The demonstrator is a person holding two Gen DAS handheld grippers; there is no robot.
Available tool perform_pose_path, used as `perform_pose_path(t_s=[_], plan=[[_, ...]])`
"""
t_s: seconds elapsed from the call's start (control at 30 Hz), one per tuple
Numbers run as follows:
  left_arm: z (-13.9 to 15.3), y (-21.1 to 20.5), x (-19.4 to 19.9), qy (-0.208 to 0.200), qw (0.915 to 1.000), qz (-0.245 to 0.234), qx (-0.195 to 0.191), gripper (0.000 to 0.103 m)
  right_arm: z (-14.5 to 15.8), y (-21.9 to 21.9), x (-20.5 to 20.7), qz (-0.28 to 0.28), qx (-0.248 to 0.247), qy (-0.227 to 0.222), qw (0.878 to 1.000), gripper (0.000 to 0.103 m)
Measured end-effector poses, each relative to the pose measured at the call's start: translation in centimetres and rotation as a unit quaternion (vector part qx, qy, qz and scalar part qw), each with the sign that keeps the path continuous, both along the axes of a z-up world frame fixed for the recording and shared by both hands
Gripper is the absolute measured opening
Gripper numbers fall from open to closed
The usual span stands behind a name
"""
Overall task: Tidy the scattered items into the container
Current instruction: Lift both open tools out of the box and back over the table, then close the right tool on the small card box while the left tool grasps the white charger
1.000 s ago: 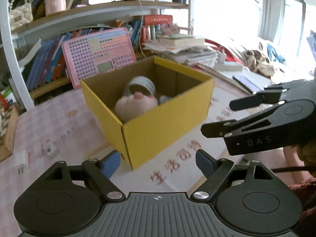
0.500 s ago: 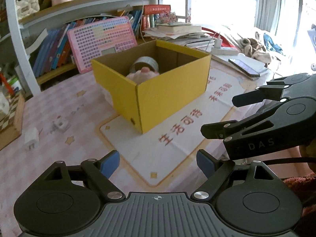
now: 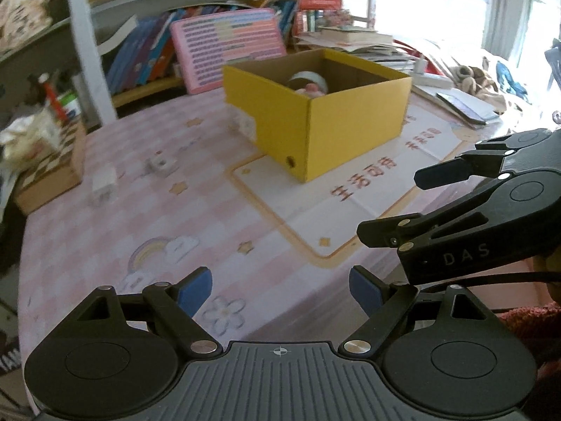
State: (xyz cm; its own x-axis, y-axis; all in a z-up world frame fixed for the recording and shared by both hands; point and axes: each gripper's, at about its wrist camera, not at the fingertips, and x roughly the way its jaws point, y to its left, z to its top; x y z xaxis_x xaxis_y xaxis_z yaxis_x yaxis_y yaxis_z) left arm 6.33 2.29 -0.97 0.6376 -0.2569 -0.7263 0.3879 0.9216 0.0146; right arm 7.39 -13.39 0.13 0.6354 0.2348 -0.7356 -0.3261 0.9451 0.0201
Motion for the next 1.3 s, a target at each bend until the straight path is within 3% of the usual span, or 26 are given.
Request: perform_pose_path(t_s=[0.6, 1.3], plan=[[1.0, 6.2, -1.8, -0.027, 0.9944, 0.102, 0.001, 0.095, 1.2, 6.8, 0.5, 0.094, -0.004, -0.034, 0.995, 0.083], [1.0, 8.6, 0.2, -0.028, 0.9904, 0.135, -0.006, 0.096, 1.3, 9.3, 3.5, 0.126, -0.008, -0.039, 0.991, 0.083]])
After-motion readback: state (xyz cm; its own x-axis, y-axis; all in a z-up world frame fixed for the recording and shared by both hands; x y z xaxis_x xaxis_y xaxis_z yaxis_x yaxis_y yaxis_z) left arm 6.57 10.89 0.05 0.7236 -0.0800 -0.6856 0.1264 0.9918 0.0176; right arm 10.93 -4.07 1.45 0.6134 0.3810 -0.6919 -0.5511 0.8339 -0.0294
